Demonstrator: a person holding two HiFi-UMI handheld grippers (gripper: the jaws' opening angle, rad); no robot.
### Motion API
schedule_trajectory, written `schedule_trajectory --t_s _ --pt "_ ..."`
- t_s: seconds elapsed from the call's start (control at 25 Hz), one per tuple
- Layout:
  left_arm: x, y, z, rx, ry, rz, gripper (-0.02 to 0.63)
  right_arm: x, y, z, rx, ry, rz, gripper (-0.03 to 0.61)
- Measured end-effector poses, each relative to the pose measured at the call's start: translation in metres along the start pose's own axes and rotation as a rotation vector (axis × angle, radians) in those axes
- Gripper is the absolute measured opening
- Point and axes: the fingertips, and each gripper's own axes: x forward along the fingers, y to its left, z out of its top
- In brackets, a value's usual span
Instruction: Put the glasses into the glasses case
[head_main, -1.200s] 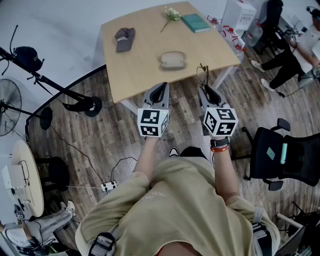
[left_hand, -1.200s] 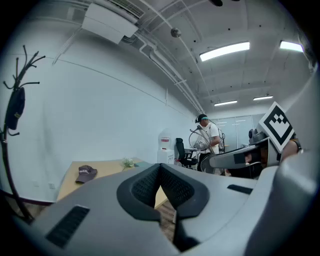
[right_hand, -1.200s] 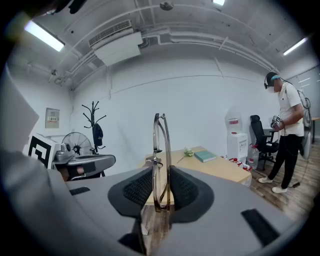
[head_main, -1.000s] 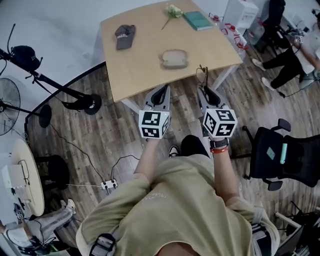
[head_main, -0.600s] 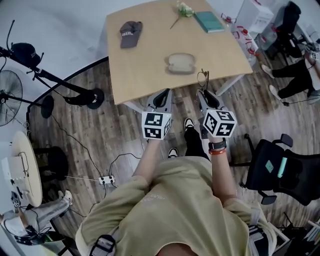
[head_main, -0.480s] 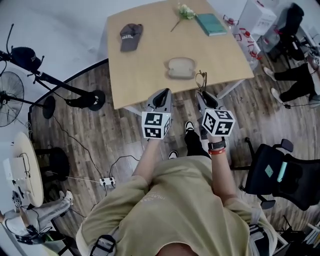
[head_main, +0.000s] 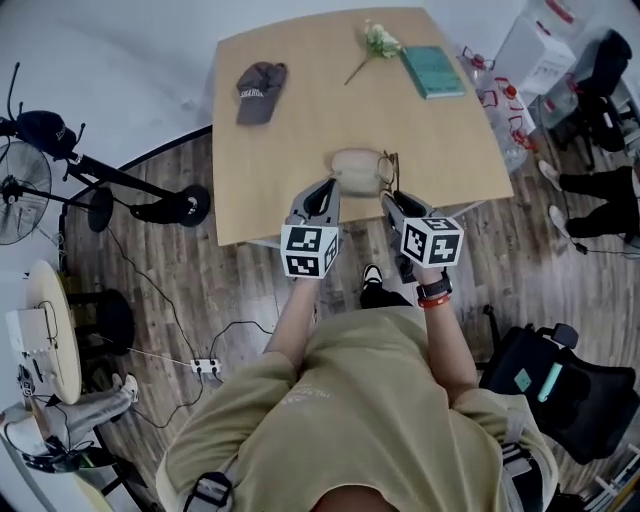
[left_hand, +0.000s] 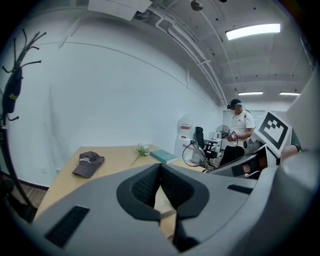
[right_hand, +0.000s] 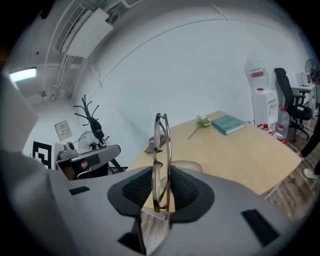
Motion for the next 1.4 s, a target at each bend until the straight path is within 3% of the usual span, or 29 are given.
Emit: schedule_trajectory --t_s 0.28,0.64,1.08,1.4 --pt "0.048 0.013 -0.012 -0.036 0.026 0.073 0.021 0.041 -0.035 0.004 -0.124 0.114 0.103 0.117" --pt "0.09 0.038 -0.038 -0.068 0.07 0.101 0.023 0.098 -0.053 0.011 -0.209 0.215 0.384 0.117" --pt "0.13 0.066 -0.059 -0.061 0.129 0.06 0.023 0.157 -0.069 -0.005 -0.374 0.595 0.552 0.118" --pt "0.138 0.096 -0.08 -0.078 0.169 0.037 0.023 0.195 -0.071 -0.028 -0.473 0.823 0.611 0.119"
